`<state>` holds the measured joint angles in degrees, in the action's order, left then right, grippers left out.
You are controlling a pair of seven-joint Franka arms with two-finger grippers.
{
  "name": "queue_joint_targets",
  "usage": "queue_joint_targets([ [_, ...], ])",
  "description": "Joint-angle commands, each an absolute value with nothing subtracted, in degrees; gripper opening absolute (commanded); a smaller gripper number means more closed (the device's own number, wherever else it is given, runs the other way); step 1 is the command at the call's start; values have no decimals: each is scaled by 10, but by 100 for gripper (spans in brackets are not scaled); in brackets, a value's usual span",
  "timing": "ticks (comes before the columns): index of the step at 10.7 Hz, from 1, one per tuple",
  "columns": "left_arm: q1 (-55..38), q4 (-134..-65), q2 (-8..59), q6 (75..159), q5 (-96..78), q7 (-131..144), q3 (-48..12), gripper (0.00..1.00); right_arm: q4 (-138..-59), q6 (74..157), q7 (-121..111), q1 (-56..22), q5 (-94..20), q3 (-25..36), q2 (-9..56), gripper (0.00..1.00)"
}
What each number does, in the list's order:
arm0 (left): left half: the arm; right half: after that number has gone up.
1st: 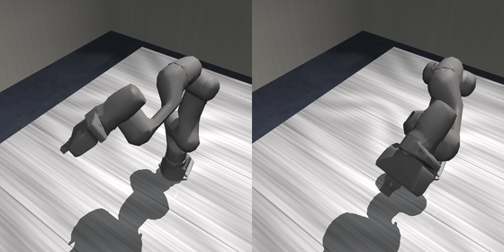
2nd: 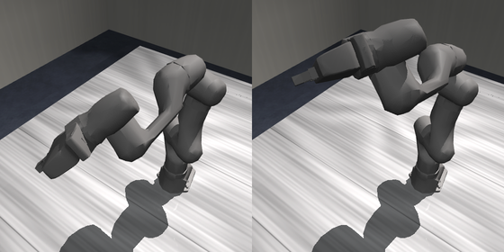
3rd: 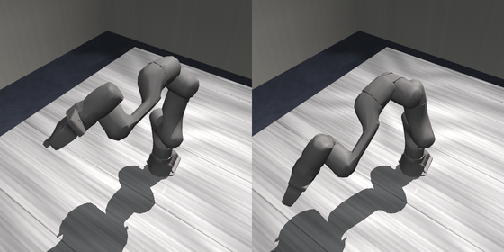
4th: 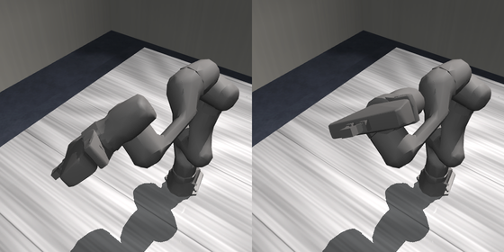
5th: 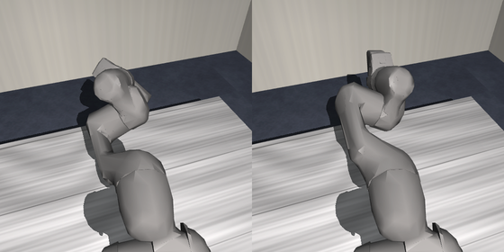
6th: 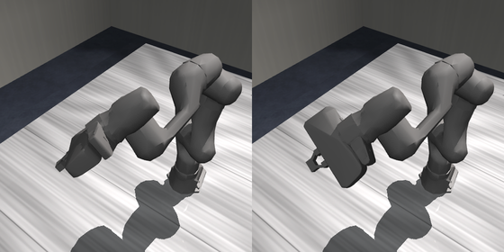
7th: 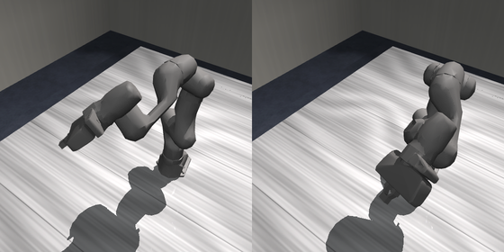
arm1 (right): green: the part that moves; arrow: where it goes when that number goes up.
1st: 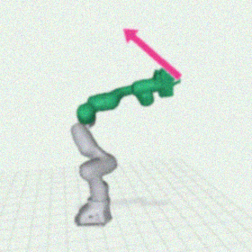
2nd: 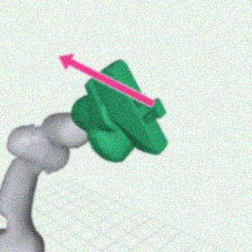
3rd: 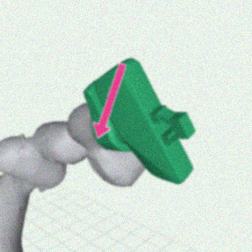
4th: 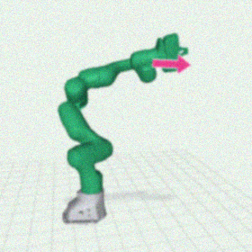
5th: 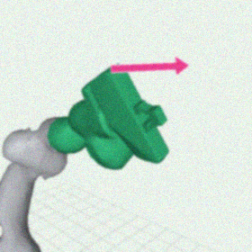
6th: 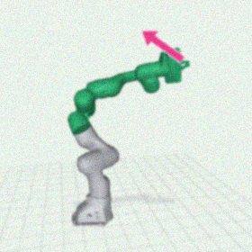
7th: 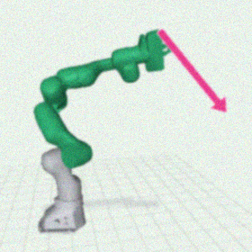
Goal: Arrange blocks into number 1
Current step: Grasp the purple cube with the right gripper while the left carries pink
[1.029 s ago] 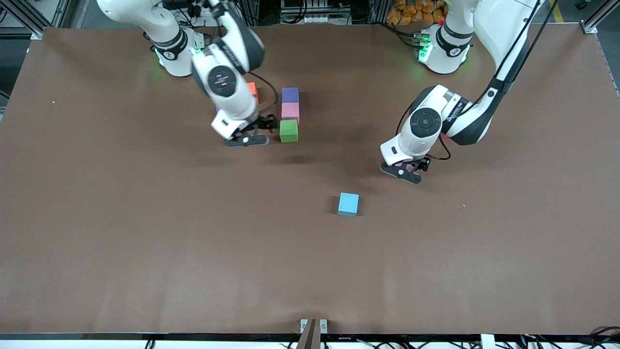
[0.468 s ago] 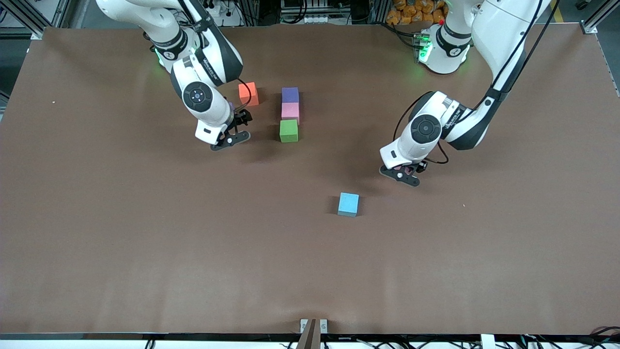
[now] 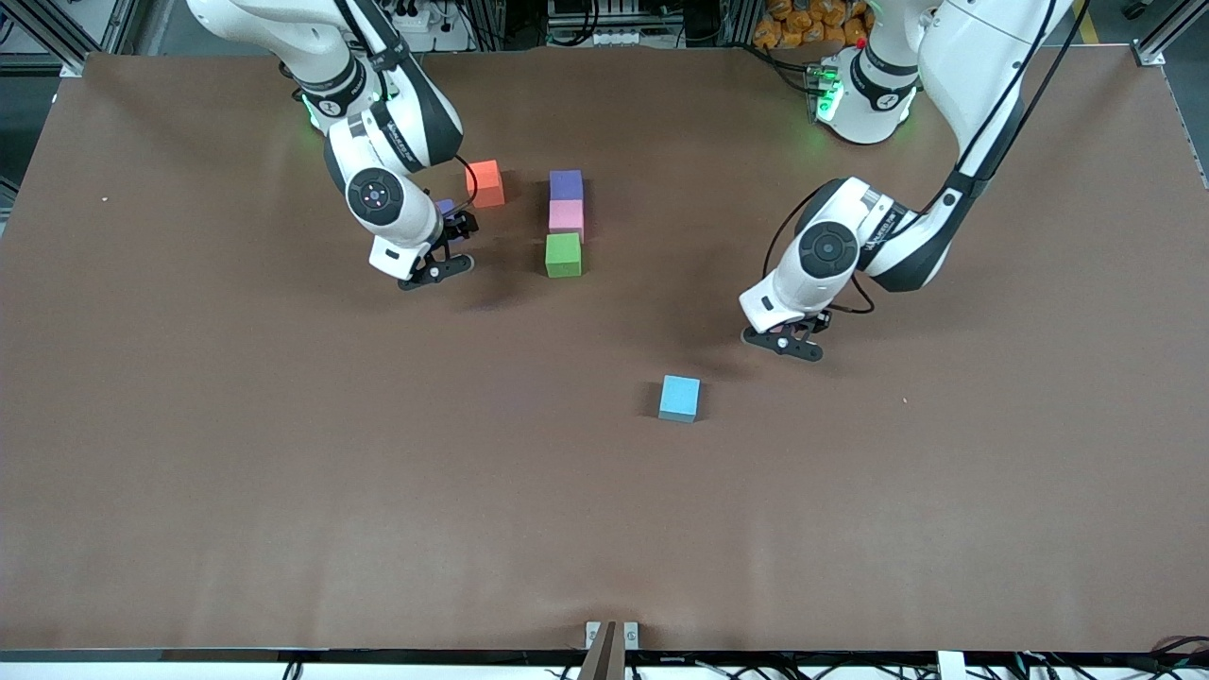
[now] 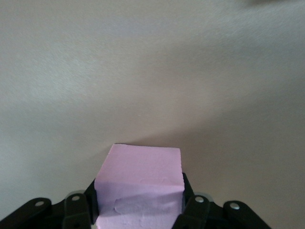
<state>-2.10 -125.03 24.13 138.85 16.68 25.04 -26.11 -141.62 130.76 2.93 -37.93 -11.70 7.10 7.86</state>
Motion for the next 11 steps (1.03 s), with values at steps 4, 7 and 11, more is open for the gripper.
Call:
queue_joint_targets([
  [4, -24, -1264, 206, 1329, 177, 565, -459, 0, -1454, 1310, 24, -367, -154, 66, 56, 100],
  [7, -64, -1258, 234, 1326, 172, 747, -582, 0, -1462, 1313, 21, -366, -154, 67, 56, 100],
  [11, -224, -1185, 309, 1325, 170, 871, -573, 0, -1464, 1313, 21, -364, -154, 67, 62, 100],
])
